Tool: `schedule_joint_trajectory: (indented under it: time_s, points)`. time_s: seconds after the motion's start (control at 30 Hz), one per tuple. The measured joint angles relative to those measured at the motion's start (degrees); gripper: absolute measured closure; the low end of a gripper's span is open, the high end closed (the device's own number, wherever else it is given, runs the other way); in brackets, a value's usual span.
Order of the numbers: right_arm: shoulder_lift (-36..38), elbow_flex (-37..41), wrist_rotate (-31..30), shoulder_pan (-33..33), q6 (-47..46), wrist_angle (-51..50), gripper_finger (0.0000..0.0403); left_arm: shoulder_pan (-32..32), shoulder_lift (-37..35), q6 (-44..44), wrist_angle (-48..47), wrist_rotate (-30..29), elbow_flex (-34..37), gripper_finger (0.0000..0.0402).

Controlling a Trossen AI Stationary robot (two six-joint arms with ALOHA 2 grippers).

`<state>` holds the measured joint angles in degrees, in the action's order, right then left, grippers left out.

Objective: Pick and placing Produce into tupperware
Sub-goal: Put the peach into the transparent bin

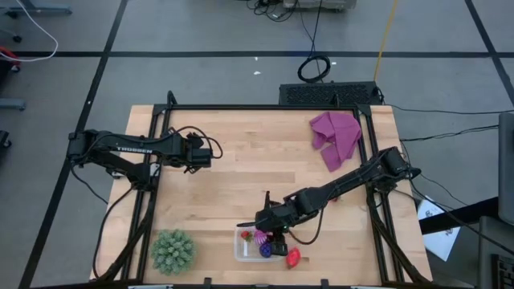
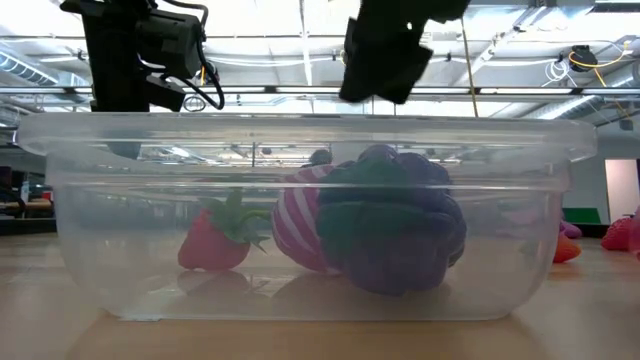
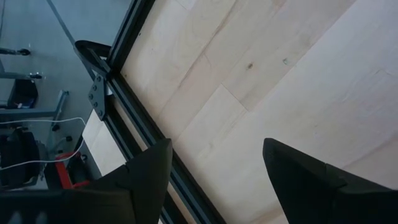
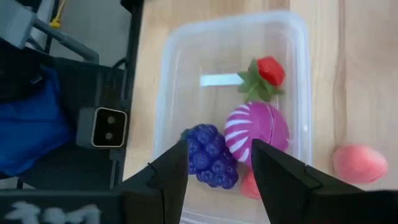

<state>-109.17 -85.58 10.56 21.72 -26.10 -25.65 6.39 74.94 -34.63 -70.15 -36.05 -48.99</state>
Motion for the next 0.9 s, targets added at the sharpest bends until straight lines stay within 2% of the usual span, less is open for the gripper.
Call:
schedule_joint_trajectory:
  time_s: [0.2,0.47,0.63,0.77,0.9]
  points:
    - [0.86,0.00,-1.81,-2.64,6.77,-2.52,0.0242,-0.14,0.00,-0.02,0.02,0.06,0.00,0.0144]
    - [1.66,0.02,-3.49,-11.55,17.02,-11.74,0.0243,-2.49,0.00,1.76,2.71,2.81,0.00,0.0144]
    - [5.45,0.02,-3.47,-17.23,24.14,-11.76,0.0243,-5.63,0.00,11.11,13.06,8.75,0.00,0.0144]
    - [10.99,0.02,-3.57,-21.11,27.23,-10.95,0.0243,-8.18,0.00,17.99,22.79,15.91,0.00,0.0144]
    - [17.86,0.00,-7.83,-23.54,30.51,-9.71,0.0243,-10.83,0.00,21.09,31.22,22.60,0.00,0.0144]
